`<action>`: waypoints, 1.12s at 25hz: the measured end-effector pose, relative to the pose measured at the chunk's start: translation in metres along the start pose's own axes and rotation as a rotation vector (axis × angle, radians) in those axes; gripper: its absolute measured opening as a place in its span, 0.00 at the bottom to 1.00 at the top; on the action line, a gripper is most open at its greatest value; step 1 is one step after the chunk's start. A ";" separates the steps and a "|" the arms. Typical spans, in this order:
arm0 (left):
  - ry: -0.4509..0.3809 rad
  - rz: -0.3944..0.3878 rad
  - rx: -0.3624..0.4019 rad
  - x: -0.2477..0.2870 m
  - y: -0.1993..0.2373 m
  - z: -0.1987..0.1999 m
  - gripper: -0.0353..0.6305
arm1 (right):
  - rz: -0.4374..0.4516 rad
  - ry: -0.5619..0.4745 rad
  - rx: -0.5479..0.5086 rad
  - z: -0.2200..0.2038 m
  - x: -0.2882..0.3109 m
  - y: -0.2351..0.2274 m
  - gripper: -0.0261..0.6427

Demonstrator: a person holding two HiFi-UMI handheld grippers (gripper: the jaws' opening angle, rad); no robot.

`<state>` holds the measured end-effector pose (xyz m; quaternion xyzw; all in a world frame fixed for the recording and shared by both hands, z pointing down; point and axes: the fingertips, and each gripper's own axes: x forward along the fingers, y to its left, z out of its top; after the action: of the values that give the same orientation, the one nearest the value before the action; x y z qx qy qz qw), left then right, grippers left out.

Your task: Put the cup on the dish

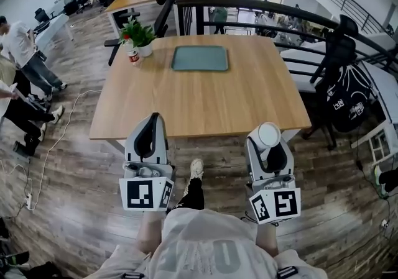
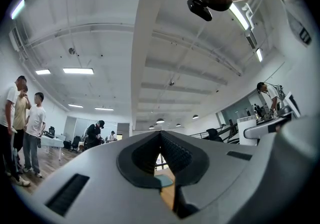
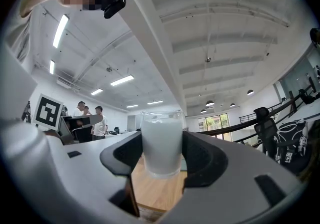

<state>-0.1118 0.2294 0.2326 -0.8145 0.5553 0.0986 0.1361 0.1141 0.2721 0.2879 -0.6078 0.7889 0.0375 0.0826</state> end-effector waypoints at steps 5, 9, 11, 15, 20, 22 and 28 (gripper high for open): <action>0.013 -0.009 0.001 0.056 0.023 -0.028 0.07 | -0.007 0.010 -0.014 -0.011 0.058 -0.015 0.42; 0.018 -0.020 -0.004 0.120 0.051 -0.046 0.07 | -0.017 0.012 -0.010 -0.016 0.128 -0.028 0.42; 0.016 -0.018 -0.009 0.152 0.068 -0.051 0.07 | -0.003 0.017 -0.005 -0.016 0.164 -0.030 0.42; 0.009 -0.033 0.004 0.216 0.096 -0.060 0.07 | 0.005 0.012 -0.014 -0.013 0.235 -0.037 0.42; -0.004 -0.031 0.006 0.281 0.128 -0.074 0.07 | 0.008 0.007 -0.031 -0.013 0.314 -0.049 0.42; 0.008 -0.030 0.003 0.304 0.139 -0.084 0.07 | 0.009 0.023 -0.029 -0.018 0.340 -0.054 0.42; 0.080 -0.029 -0.009 0.347 0.159 -0.123 0.07 | 0.023 0.066 0.013 -0.036 0.399 -0.067 0.42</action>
<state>-0.1325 -0.1713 0.2222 -0.8263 0.5481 0.0664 0.1115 0.0770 -0.1311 0.2555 -0.5992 0.7982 0.0131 0.0602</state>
